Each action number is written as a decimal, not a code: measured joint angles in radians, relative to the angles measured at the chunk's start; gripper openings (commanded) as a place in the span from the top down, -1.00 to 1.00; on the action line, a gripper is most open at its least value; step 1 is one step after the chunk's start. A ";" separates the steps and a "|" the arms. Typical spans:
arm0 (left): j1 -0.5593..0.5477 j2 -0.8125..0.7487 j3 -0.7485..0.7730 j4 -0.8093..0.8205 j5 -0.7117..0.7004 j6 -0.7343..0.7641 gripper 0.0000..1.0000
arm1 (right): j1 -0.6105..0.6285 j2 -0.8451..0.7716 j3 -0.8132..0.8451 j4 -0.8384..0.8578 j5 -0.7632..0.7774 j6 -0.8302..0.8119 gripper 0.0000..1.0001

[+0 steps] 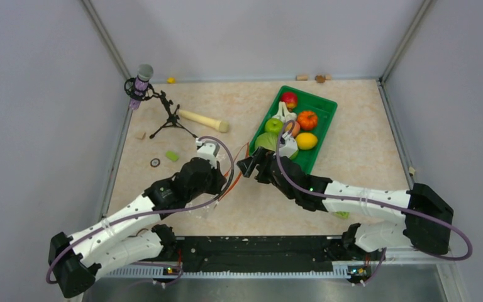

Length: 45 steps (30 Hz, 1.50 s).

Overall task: Place the food in the zip-top bag and seal the zipper
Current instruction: Open the zipper of the food storage bag.

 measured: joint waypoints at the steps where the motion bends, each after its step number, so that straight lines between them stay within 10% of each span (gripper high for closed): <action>1: 0.000 -0.011 -0.007 0.005 0.000 0.000 1.00 | 0.000 0.000 0.000 -0.011 0.003 -0.005 -0.67; 12: 0.000 -0.056 -0.042 0.034 0.002 -0.008 1.00 | 0.000 0.145 0.051 -0.043 -0.008 -0.024 -0.22; 20: 0.000 -0.093 -0.048 0.031 -0.021 -0.011 1.00 | 0.000 0.279 0.103 -0.012 -0.077 -0.045 1.00; 45: -0.011 -0.443 -0.095 -0.222 -0.526 -0.323 1.00 | 0.013 0.144 -0.021 0.043 -0.153 -0.159 0.82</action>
